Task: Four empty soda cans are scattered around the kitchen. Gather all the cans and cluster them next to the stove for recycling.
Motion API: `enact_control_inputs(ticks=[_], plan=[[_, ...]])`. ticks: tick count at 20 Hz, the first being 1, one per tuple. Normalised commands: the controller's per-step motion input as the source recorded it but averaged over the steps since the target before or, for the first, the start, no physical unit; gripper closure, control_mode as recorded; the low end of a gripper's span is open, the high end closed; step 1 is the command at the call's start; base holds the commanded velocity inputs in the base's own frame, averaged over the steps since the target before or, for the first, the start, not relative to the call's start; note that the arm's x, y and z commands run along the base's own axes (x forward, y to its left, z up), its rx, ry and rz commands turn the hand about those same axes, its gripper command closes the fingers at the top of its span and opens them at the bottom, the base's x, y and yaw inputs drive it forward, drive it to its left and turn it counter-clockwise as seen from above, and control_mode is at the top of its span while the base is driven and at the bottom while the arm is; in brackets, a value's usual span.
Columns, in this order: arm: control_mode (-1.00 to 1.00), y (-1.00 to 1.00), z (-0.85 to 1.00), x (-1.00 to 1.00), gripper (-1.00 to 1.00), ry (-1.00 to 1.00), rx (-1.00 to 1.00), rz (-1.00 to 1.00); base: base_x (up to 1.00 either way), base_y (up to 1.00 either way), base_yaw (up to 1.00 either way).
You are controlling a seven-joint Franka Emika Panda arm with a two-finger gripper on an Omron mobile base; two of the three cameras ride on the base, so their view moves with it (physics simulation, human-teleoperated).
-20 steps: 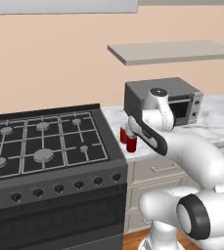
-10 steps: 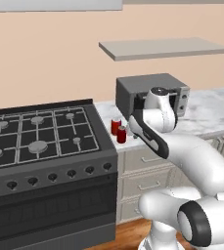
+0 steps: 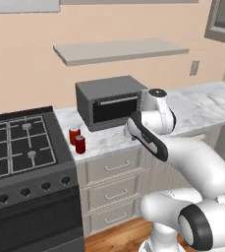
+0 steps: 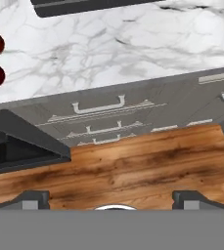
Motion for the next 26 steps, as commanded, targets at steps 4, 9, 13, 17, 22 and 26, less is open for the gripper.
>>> enact_control_inputs(ticks=[4, 9, 13, 17, 22, 26], plan=[[1.00, 0.00, 0.00, 0.00, -1.00, 0.00, 0.00, 0.00, 0.00, -0.24, -0.44], [1.00, 0.00, 0.00, 0.00, -1.00, 0.00, 0.00, 0.00, 0.00, -0.06, -0.49], [1.00, 0.00, 0.00, 0.00, -1.00, 0.00, 0.00, 0.00, 0.00, -0.04, -0.49], [1.00, 0.00, 0.00, 0.00, -1.00, 0.00, 0.00, 0.00, 0.00, -0.02, -0.49], [1.00, 0.00, 0.00, 0.00, -1.00, 0.00, 0.00, 0.00, 0.00, 0.00, -0.50], [1.00, 0.00, 0.00, 0.00, -1.00, 0.00, 0.00, 0.00, 0.00, 0.00, -0.50]])
